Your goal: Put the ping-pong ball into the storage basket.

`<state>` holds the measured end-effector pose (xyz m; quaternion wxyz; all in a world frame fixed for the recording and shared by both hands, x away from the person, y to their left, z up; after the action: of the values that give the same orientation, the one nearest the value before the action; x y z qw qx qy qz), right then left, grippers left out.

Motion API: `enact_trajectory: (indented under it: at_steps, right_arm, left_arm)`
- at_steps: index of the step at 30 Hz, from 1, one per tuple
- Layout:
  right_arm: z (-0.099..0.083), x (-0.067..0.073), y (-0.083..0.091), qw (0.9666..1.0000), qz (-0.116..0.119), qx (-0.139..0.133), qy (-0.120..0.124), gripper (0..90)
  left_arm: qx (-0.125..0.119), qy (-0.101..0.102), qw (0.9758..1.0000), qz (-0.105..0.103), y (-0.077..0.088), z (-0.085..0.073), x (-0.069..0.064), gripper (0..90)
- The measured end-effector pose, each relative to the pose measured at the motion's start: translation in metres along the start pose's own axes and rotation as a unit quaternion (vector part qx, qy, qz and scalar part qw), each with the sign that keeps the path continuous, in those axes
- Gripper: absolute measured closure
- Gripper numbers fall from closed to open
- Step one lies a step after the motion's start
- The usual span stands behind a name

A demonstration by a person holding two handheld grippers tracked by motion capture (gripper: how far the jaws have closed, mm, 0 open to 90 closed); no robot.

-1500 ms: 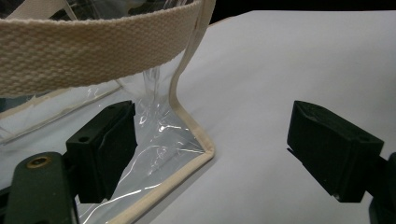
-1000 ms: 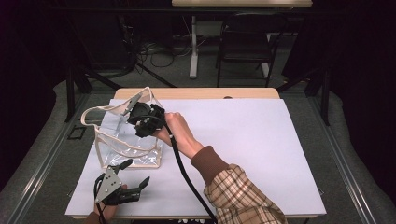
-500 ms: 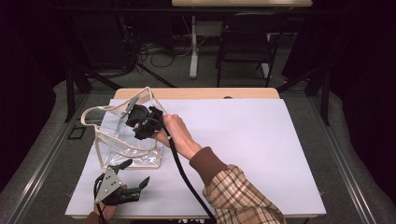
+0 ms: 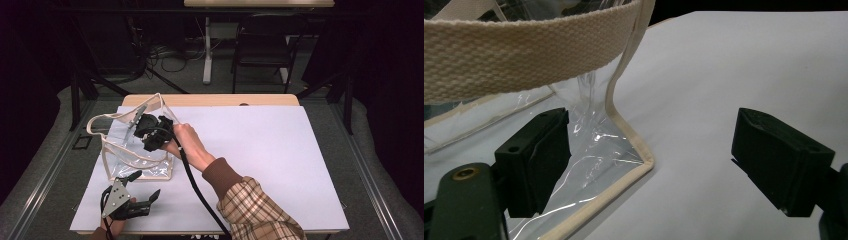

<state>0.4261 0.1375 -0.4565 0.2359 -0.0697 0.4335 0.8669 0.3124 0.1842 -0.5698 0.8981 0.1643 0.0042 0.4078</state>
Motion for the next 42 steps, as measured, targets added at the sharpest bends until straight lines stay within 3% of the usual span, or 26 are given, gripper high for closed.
enact_trajectory:
  at_steps: [15,23,37,42]
  right_arm:
    - [-0.004,0.001,-0.002,1.0000,0.005,0.007,-0.006,50.1]
    - [-0.003,0.000,0.003,0.9999,0.000,0.003,-0.011,36.3]
    - [-0.003,-0.004,0.026,0.9987,0.014,-0.035,-0.035,15.0]
    - [-0.007,-0.008,0.034,0.9983,0.013,-0.043,-0.037,12.7]
  left_arm:
    - [0.000,0.000,1.0000,0.000,0.000,0.000,0.000,15.8]
    - [0.000,0.000,1.0000,0.000,0.000,0.000,0.000,15.8]
    - [0.000,-0.001,1.0000,0.000,0.000,0.000,0.000,15.8]
    - [0.000,-0.001,1.0000,0.000,0.000,0.000,0.000,15.8]
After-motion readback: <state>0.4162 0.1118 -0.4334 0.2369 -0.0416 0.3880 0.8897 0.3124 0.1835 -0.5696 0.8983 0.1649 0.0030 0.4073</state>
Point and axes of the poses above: each handheld gripper's, and its own axes: y roughly backward along the jaws, z roughly out of its top, x roughly to its left, the point moved 9 cm from there along -y, roughly forward along the jaws, and after that the axes turned 2 degrees about y, right-handed, at the moved point
